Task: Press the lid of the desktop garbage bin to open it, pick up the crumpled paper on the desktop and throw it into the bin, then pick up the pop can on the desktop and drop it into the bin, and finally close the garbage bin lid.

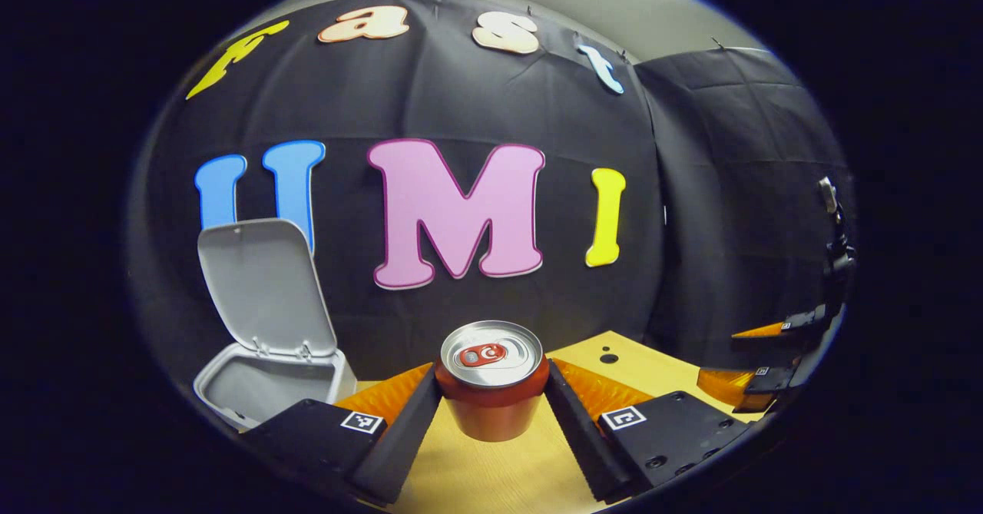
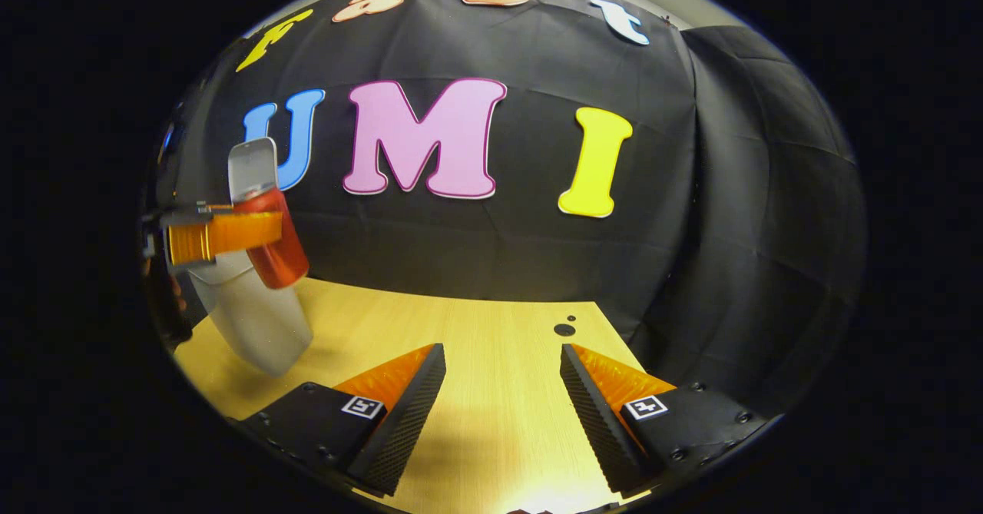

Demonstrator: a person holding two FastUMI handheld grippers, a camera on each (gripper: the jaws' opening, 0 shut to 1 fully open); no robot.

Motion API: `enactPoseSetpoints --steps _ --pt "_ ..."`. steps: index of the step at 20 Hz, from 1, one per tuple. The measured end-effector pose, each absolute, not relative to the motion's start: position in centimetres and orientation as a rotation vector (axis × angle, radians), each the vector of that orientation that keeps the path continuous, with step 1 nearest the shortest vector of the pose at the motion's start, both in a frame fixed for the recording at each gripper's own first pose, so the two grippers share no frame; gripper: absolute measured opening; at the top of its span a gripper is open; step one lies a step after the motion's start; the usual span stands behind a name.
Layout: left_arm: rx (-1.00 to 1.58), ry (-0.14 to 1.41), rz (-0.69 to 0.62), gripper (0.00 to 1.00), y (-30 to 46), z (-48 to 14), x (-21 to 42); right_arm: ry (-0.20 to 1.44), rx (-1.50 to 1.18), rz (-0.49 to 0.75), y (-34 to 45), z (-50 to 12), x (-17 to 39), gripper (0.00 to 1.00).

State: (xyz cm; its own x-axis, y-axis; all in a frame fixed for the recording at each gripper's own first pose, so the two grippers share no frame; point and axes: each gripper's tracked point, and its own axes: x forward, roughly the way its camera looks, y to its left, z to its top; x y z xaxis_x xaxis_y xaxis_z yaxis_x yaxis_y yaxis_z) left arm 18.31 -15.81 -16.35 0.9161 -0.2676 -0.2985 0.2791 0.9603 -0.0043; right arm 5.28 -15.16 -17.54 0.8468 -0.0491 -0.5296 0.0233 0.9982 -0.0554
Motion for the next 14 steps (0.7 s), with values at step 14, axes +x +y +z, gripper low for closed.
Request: enactPoseSetpoints --steps 14 --pt "0.098 0.345 0.050 0.88 5.6 -18.2 21.0 0.441 -0.042 -0.008 -11.5 -10.4 6.4 0.97"
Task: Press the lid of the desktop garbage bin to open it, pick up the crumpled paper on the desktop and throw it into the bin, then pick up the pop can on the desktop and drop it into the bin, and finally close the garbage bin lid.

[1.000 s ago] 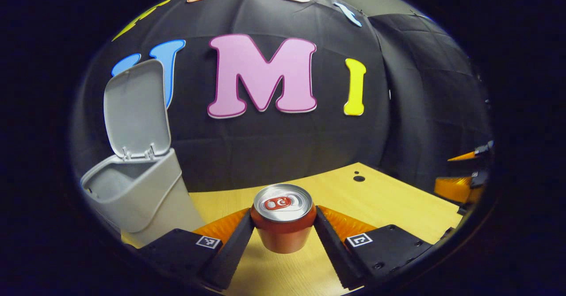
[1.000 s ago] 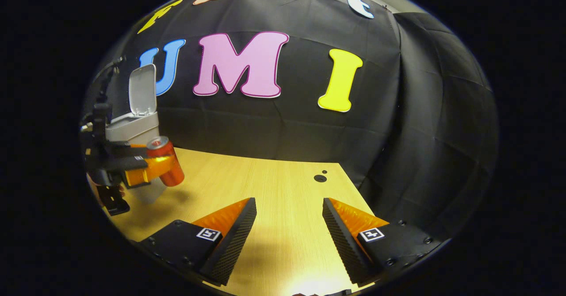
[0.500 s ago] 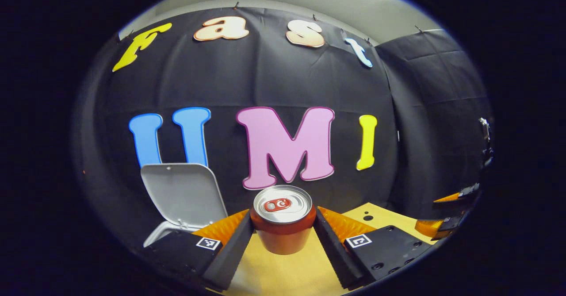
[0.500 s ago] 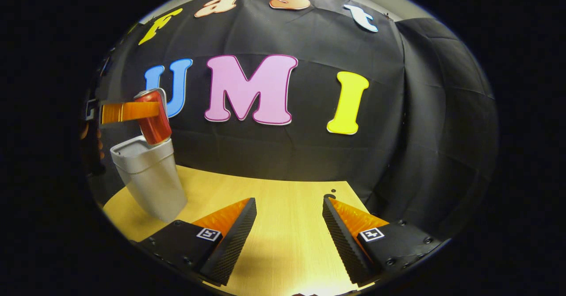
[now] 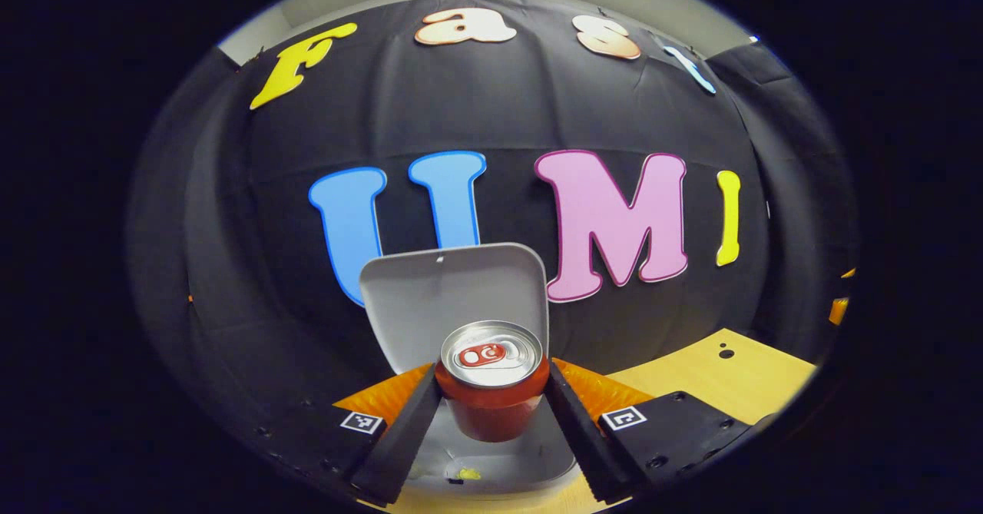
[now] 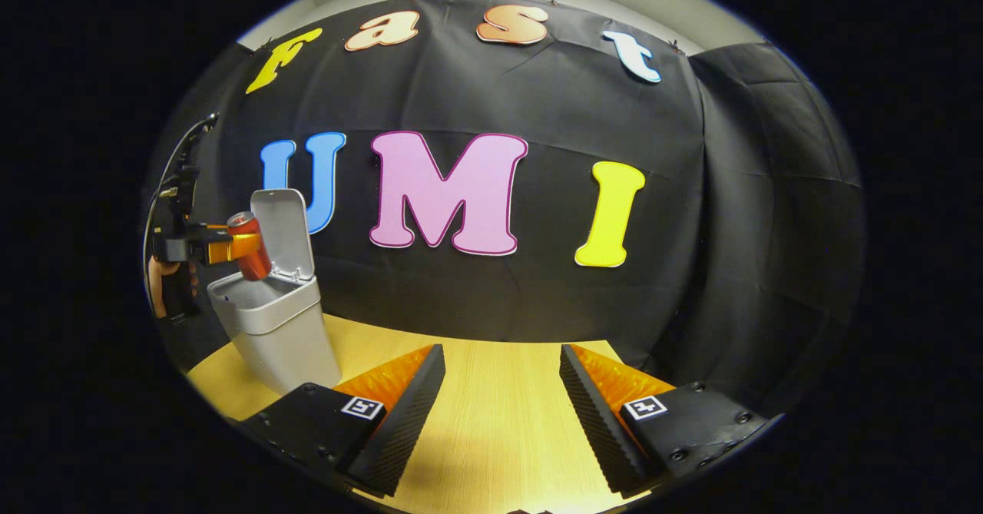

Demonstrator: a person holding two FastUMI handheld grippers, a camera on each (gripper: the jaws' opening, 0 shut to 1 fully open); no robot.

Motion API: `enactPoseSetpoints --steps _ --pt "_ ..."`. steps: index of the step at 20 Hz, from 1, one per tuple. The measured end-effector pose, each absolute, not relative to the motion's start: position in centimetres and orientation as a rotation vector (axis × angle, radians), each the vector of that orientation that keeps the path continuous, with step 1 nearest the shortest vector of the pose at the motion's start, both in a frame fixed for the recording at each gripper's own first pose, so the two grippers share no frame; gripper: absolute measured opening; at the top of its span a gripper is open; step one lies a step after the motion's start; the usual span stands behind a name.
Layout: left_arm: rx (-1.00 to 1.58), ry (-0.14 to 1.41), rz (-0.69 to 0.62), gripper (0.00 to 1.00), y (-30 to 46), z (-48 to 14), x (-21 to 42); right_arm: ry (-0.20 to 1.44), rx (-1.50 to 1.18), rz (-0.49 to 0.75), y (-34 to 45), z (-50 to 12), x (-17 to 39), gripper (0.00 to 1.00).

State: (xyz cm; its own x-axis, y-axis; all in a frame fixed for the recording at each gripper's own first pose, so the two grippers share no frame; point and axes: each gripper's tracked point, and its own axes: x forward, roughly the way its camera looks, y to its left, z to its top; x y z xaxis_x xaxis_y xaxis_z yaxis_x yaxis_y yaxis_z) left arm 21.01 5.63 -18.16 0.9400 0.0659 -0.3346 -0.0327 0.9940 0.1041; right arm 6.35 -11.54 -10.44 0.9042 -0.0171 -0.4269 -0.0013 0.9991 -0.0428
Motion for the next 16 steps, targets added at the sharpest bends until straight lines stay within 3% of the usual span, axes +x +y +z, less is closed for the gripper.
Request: enactPoseSetpoints --steps 10,16 --pt "0.065 0.440 0.085 0.89 7.7 -22.6 20.2 0.484 -0.038 0.011 -9.7 -12.1 5.8 0.97" --pt "0.079 0.293 0.183 0.93 9.9 -16.7 21.6 0.491 -0.033 0.052 -8.7 -12.7 7.2 0.97"
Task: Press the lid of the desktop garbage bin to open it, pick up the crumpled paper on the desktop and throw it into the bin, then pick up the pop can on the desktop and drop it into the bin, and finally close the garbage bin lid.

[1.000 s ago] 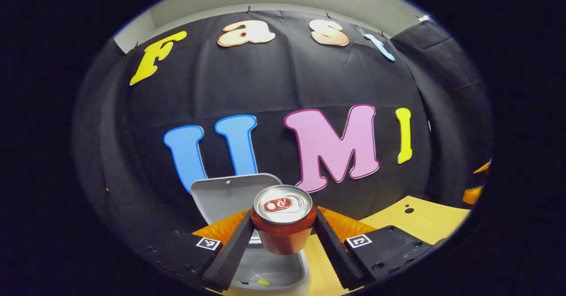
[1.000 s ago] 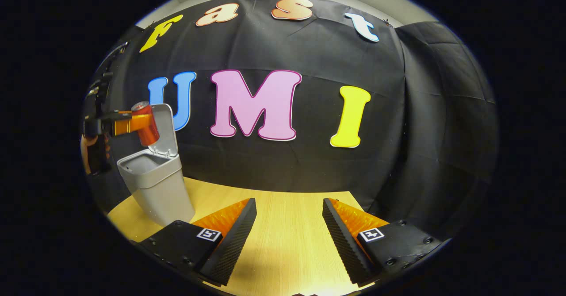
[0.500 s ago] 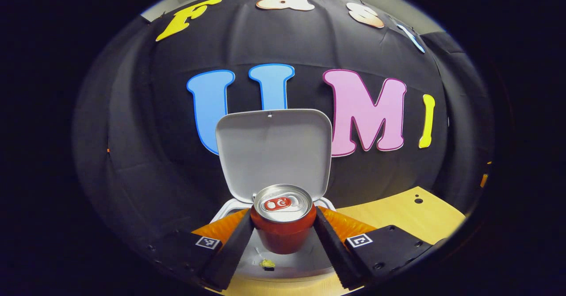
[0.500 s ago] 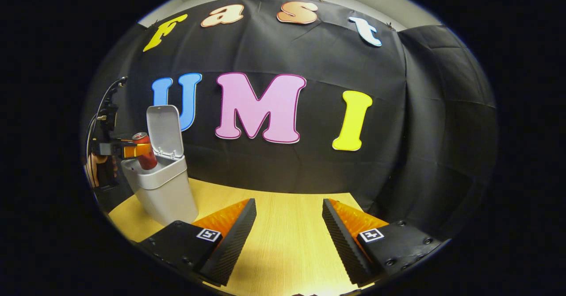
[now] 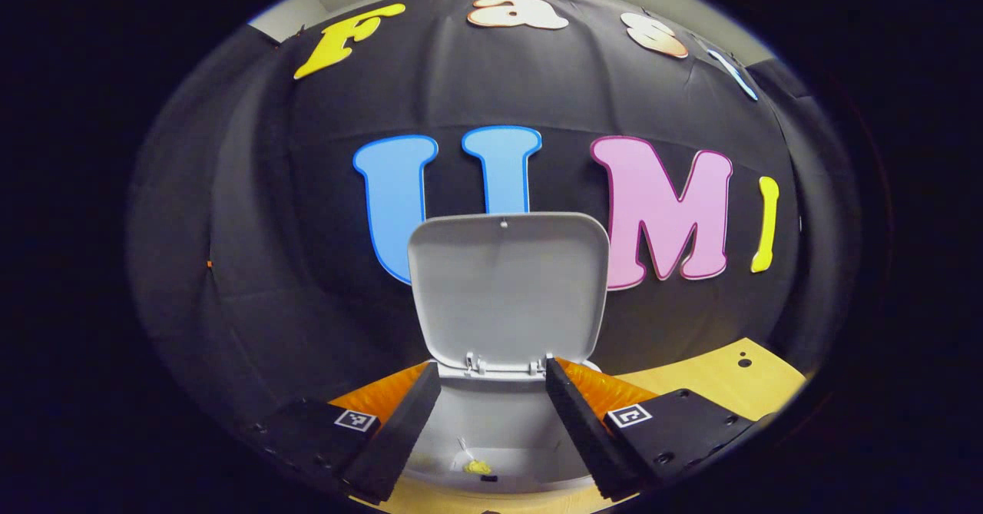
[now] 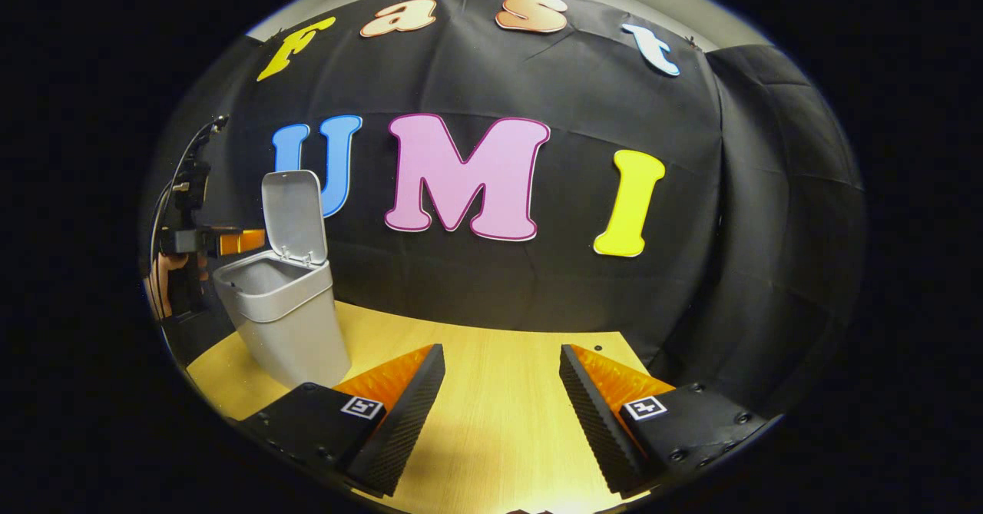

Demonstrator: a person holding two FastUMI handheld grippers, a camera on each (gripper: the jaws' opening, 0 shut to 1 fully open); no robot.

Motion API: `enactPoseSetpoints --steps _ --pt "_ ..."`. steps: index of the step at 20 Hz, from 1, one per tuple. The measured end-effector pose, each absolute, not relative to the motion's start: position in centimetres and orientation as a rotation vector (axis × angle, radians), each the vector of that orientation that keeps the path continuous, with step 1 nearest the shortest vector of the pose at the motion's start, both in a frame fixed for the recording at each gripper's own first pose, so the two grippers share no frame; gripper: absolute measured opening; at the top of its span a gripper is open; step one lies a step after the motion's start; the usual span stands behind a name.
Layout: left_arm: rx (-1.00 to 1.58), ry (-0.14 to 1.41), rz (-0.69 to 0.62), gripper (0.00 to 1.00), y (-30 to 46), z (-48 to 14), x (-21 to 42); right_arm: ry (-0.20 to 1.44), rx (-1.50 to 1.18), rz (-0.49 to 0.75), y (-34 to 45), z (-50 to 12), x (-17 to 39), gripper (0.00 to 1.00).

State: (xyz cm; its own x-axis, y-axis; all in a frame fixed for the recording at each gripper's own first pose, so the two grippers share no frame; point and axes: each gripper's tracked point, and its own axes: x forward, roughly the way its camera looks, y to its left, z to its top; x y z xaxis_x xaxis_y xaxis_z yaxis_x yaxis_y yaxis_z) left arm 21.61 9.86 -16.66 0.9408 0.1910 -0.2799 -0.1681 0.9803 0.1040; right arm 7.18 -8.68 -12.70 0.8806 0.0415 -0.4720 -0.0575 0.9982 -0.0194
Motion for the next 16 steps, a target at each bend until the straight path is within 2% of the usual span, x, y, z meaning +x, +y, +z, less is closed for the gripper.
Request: enactPoseSetpoints --steps 7,10,14,16 --pt "0.123 0.080 0.145 0.92 9.5 -7.0 26.3 0.471 -0.045 0.141 -6.5 -12.3 10.8 0.97" --pt "0.162 0.048 0.126 0.92 9.8 -5.6 29.0 0.457 -0.043 0.202 -5.0 -11.6 12.1 0.97" --pt "0.222 0.068 0.117 0.91 10.0 -5.9 32.3 0.458 -0.048 0.324 -3.3 -12.1 12.3 0.97" --pt "0.272 0.086 0.094 0.92 9.3 -6.7 33.6 0.479 -0.025 0.345 -3.0 -12.6 11.7 0.97"
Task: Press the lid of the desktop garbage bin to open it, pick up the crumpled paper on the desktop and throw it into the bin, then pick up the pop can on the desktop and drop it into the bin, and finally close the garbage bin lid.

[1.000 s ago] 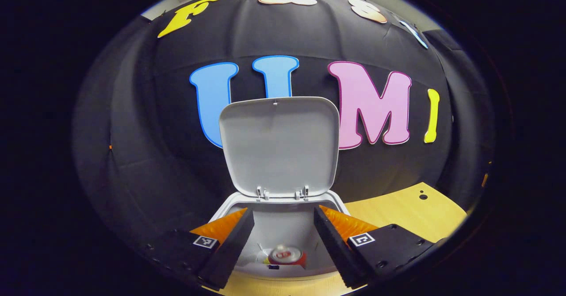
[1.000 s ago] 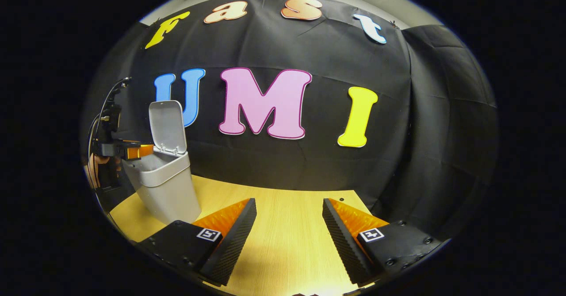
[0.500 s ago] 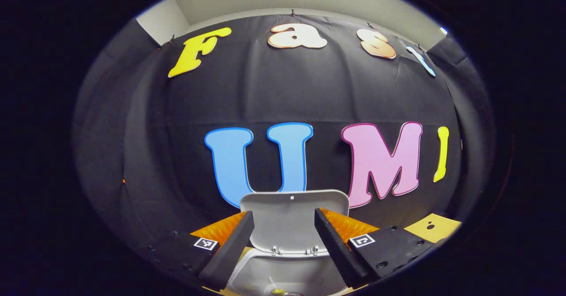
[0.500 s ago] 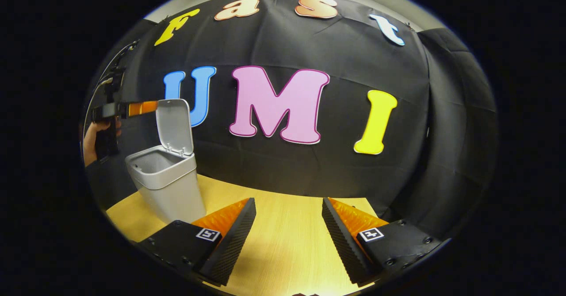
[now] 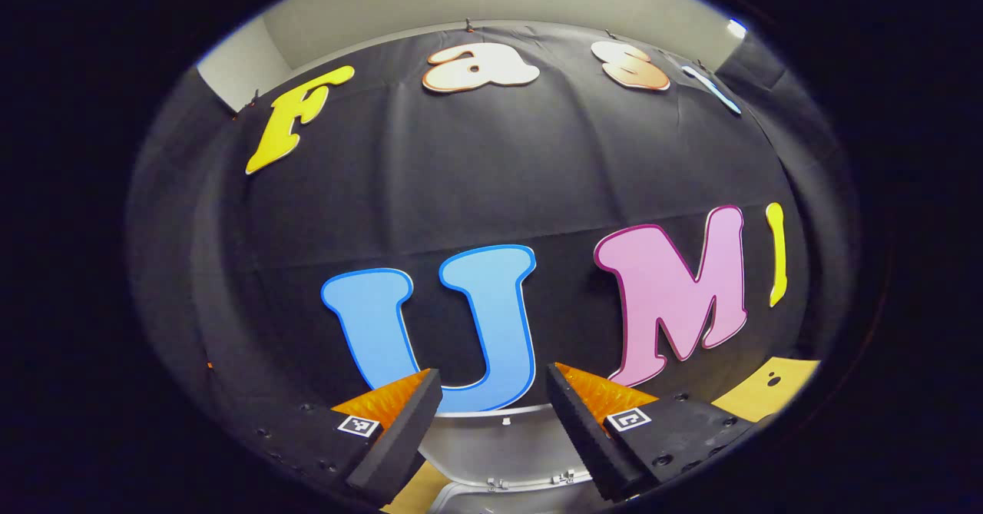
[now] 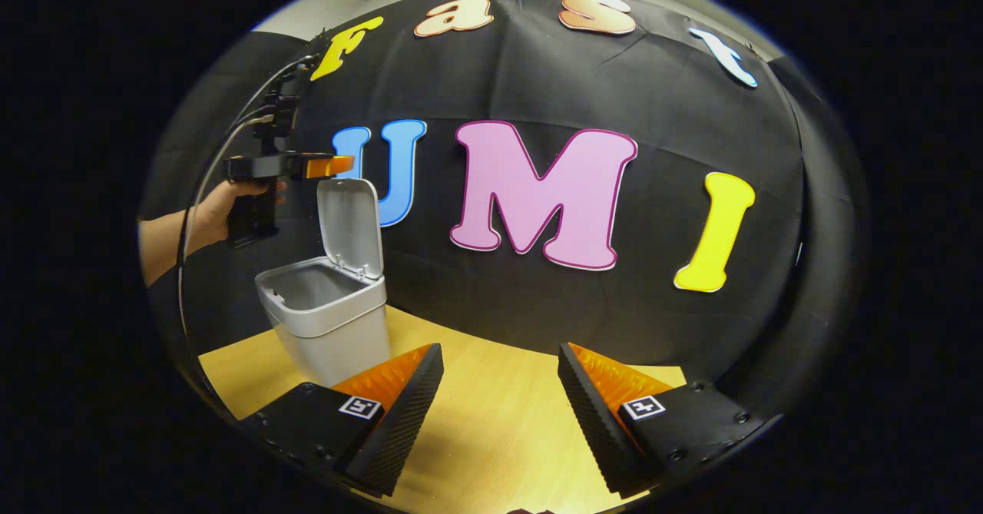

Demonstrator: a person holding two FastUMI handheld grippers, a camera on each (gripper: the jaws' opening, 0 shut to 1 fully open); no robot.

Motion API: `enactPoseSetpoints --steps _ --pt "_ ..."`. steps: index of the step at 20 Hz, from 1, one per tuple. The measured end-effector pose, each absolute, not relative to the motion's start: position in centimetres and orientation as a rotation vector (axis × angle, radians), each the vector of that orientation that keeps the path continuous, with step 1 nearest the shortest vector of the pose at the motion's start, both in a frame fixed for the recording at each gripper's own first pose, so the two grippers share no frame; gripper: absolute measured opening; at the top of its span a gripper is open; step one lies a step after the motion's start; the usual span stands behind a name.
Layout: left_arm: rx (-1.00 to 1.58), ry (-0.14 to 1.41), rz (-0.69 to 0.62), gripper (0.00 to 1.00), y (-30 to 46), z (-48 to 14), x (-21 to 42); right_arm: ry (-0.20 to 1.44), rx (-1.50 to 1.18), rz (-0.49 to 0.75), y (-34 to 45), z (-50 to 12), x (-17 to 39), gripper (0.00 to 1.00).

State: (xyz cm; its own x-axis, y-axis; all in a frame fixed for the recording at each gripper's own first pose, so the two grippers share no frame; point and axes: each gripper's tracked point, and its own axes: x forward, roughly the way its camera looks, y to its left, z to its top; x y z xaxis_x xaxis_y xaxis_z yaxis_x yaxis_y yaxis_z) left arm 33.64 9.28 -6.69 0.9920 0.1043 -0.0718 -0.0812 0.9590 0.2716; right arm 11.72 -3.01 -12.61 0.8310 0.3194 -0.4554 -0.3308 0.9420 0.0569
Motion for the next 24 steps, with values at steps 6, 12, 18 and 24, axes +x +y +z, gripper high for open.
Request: enactPoseSetpoints --steps 6,12,18,24 --pt "0.196 0.153 0.037 0.94 7.8 -8.5 35.7 0.575 0.009 0.313 -3.9 -14.7 8.1 0.98" --pt "0.137 0.258 -0.006 0.97 7.8 -9.6 32.8 0.556 -0.029 0.251 -4.7 -13.4 5.8 0.97" --pt "0.076 0.292 -0.008 0.98 8.1 -11.2 26.7 0.535 -0.033 0.141 -5.9 -11.5 2.8 0.97" --pt "0.071 0.332 -0.021 0.98 7.6 -14.5 21.4 0.544 -0.017 0.060 -5.8 -10.4 -0.8 0.97"
